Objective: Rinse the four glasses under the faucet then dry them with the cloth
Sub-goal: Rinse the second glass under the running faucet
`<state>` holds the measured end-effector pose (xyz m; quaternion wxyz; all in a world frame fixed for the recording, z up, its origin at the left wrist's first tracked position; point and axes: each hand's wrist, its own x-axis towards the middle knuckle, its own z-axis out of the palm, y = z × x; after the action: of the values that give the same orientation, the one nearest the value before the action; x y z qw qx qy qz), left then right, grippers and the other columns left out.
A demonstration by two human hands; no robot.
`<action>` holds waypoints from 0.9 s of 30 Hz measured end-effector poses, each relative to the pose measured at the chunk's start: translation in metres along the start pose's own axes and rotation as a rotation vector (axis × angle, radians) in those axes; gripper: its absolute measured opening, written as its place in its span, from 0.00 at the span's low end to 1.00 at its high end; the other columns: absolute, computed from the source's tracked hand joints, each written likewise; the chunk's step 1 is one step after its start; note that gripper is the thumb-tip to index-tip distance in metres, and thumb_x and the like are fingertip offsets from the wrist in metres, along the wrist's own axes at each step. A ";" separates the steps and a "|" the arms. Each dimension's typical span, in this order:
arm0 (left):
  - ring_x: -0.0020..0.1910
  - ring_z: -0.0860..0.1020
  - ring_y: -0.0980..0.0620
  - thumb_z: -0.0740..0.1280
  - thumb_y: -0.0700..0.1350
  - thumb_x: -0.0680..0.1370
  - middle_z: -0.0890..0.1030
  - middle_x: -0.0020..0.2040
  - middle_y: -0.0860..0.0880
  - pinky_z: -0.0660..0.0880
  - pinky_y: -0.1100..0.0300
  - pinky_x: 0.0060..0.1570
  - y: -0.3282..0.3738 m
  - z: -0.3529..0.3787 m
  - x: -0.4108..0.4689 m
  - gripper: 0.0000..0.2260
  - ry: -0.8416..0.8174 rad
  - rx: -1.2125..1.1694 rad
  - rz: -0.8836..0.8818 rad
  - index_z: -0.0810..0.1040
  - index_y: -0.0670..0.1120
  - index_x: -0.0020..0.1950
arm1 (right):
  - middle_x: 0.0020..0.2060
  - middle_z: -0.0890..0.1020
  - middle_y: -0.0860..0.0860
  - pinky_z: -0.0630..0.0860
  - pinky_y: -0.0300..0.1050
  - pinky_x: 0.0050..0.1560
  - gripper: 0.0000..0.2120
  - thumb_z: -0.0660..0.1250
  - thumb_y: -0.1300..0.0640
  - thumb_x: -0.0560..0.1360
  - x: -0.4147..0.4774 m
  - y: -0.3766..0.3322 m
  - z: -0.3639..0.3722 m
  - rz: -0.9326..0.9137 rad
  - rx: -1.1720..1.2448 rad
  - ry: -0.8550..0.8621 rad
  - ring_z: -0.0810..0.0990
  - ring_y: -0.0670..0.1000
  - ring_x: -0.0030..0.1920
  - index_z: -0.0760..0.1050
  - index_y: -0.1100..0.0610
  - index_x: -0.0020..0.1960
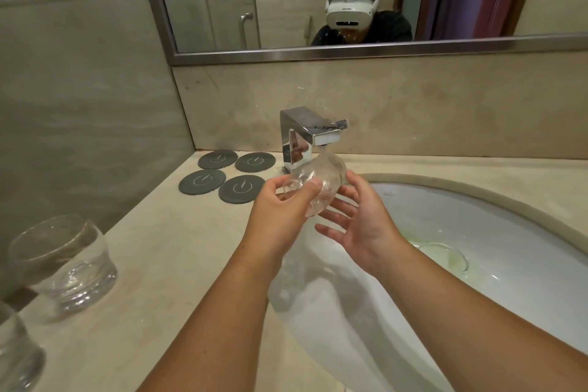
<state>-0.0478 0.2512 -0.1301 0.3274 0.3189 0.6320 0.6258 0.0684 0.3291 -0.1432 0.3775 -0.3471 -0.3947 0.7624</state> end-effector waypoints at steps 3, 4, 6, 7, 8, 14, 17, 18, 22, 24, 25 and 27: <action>0.53 0.88 0.49 0.81 0.54 0.74 0.89 0.53 0.48 0.83 0.50 0.61 0.001 -0.001 0.000 0.22 0.008 -0.041 -0.031 0.78 0.50 0.63 | 0.45 0.87 0.55 0.82 0.56 0.53 0.13 0.67 0.47 0.82 -0.001 -0.003 0.000 -0.001 0.076 -0.031 0.86 0.55 0.48 0.81 0.55 0.59; 0.53 0.88 0.49 0.79 0.52 0.76 0.89 0.52 0.48 0.83 0.52 0.59 0.002 -0.001 -0.001 0.20 0.015 -0.061 -0.037 0.78 0.49 0.64 | 0.44 0.86 0.54 0.81 0.55 0.53 0.11 0.66 0.49 0.82 -0.001 -0.004 0.000 -0.006 0.089 -0.048 0.85 0.55 0.47 0.81 0.54 0.58; 0.53 0.88 0.50 0.78 0.52 0.77 0.89 0.51 0.49 0.83 0.54 0.57 0.001 -0.001 0.001 0.21 0.017 -0.072 -0.026 0.76 0.48 0.65 | 0.44 0.86 0.53 0.79 0.54 0.51 0.11 0.67 0.50 0.80 0.000 -0.004 -0.001 -0.026 0.069 -0.076 0.82 0.53 0.46 0.83 0.54 0.57; 0.53 0.88 0.51 0.79 0.53 0.76 0.88 0.52 0.49 0.83 0.55 0.56 0.001 -0.001 0.001 0.23 0.010 -0.070 -0.016 0.76 0.48 0.67 | 0.44 0.85 0.52 0.78 0.52 0.49 0.11 0.68 0.50 0.80 0.002 -0.004 -0.001 -0.042 0.045 -0.076 0.82 0.52 0.45 0.83 0.54 0.58; 0.54 0.87 0.51 0.80 0.54 0.75 0.88 0.54 0.48 0.83 0.55 0.57 0.001 0.000 0.001 0.27 0.000 -0.071 -0.005 0.74 0.49 0.69 | 0.44 0.85 0.52 0.78 0.49 0.46 0.11 0.69 0.51 0.79 0.003 -0.002 -0.002 -0.063 0.031 -0.062 0.81 0.52 0.44 0.83 0.54 0.58; 0.63 0.82 0.59 0.82 0.62 0.67 0.81 0.67 0.52 0.78 0.52 0.68 -0.003 0.002 -0.004 0.42 -0.121 0.113 0.067 0.67 0.60 0.76 | 0.46 0.87 0.52 0.80 0.45 0.38 0.21 0.77 0.47 0.76 0.010 0.000 -0.005 -0.165 0.106 0.085 0.83 0.53 0.40 0.81 0.55 0.65; 0.49 0.82 0.71 0.78 0.51 0.77 0.78 0.66 0.56 0.75 0.71 0.51 -0.001 0.004 -0.008 0.34 -0.125 0.178 0.091 0.63 0.60 0.78 | 0.48 0.88 0.53 0.81 0.45 0.38 0.27 0.79 0.43 0.74 0.012 0.001 -0.005 -0.186 0.102 0.156 0.84 0.54 0.42 0.79 0.53 0.67; 0.48 0.82 0.71 0.77 0.50 0.78 0.78 0.67 0.55 0.73 0.73 0.47 -0.002 0.005 -0.008 0.35 -0.116 0.198 0.090 0.63 0.59 0.80 | 0.51 0.88 0.54 0.81 0.45 0.38 0.28 0.80 0.43 0.73 0.012 0.002 -0.006 -0.189 0.099 0.180 0.84 0.55 0.43 0.79 0.53 0.68; 0.54 0.77 0.67 0.77 0.50 0.79 0.75 0.68 0.54 0.71 0.72 0.47 -0.001 0.011 -0.011 0.36 -0.107 0.218 0.081 0.63 0.56 0.82 | 0.53 0.87 0.56 0.81 0.45 0.37 0.31 0.80 0.40 0.71 0.013 -0.001 -0.009 -0.184 0.110 0.255 0.85 0.55 0.42 0.78 0.53 0.68; 0.61 0.78 0.60 0.78 0.53 0.78 0.74 0.69 0.54 0.74 0.63 0.59 0.006 0.016 -0.005 0.38 -0.116 0.224 0.062 0.62 0.55 0.82 | 0.53 0.87 0.56 0.81 0.45 0.37 0.33 0.81 0.39 0.70 0.014 -0.002 -0.010 -0.179 0.137 0.268 0.86 0.55 0.42 0.77 0.54 0.68; 0.66 0.77 0.56 0.79 0.55 0.76 0.75 0.71 0.52 0.74 0.57 0.67 0.010 0.018 0.000 0.41 -0.131 0.217 0.039 0.62 0.54 0.83 | 0.53 0.87 0.56 0.81 0.45 0.37 0.34 0.81 0.38 0.70 0.015 -0.003 -0.011 -0.178 0.132 0.273 0.86 0.55 0.42 0.77 0.54 0.69; 0.70 0.77 0.50 0.80 0.61 0.71 0.76 0.72 0.49 0.74 0.48 0.73 0.015 0.023 0.007 0.47 -0.165 0.170 -0.031 0.61 0.53 0.84 | 0.52 0.87 0.56 0.81 0.44 0.37 0.34 0.80 0.38 0.70 0.015 -0.005 -0.012 -0.179 0.112 0.278 0.85 0.54 0.41 0.77 0.54 0.68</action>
<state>-0.0338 0.2703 -0.1148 0.3597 0.3861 0.6585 0.5366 0.0731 0.3475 -0.1482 0.5134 -0.3911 -0.3248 0.6914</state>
